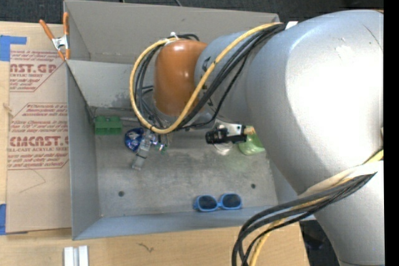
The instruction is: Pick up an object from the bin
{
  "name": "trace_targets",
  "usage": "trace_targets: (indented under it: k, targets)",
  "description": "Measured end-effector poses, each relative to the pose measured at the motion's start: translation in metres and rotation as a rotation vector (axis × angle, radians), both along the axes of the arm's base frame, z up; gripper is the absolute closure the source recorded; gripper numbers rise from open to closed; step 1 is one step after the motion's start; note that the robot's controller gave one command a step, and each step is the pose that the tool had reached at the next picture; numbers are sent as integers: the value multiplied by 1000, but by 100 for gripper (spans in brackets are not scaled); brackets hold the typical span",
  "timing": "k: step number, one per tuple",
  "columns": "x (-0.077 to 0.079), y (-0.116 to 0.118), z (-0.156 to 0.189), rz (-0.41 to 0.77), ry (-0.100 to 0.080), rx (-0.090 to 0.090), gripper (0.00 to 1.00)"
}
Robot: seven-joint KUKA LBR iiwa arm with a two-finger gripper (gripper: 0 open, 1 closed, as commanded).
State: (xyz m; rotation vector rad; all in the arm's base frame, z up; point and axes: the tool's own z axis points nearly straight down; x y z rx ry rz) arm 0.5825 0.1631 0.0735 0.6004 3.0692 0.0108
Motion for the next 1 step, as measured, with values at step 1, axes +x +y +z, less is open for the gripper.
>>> trace_targets:
  k: [1]
  targets:
    - [0,0,2,1,2,0,100]
